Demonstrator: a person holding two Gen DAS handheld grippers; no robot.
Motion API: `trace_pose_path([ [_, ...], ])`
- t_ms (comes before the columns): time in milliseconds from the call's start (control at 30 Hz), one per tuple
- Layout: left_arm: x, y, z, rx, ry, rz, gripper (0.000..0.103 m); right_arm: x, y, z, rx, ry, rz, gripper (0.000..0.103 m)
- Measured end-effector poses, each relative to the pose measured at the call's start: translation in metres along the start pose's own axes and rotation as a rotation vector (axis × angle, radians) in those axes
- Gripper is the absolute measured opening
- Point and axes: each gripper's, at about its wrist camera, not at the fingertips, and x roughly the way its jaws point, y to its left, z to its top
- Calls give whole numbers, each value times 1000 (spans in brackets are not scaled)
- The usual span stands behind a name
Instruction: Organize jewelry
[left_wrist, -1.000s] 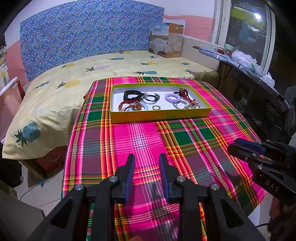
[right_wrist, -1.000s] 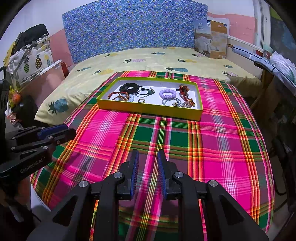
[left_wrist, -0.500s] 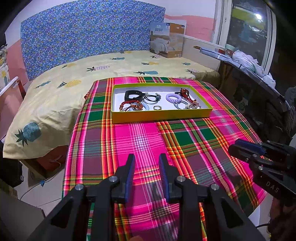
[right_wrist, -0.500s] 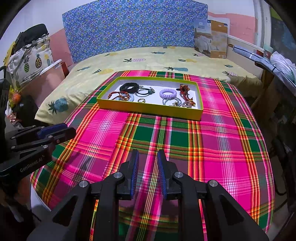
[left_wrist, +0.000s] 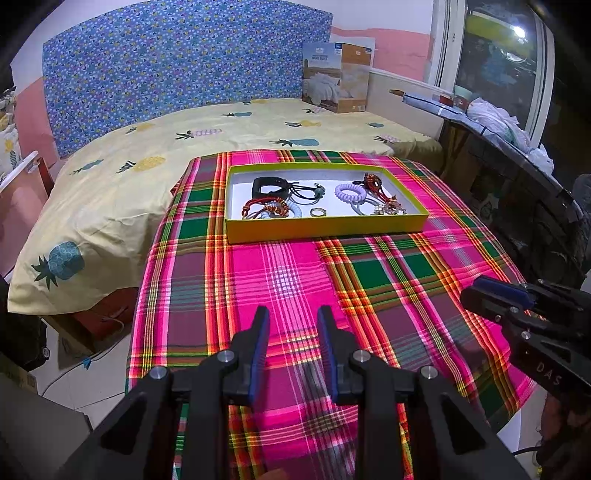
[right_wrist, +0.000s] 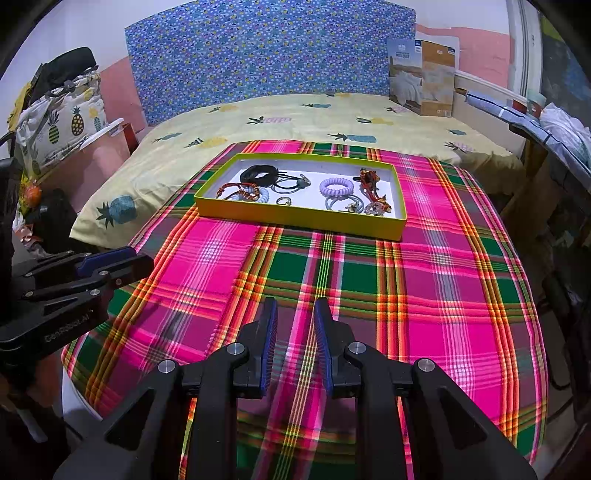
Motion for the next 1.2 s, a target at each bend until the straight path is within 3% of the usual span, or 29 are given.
trace_pose_path([
  [1200, 1, -8, 0, 14, 0, 4, 27, 3, 3, -3, 3, 10, 0, 21],
])
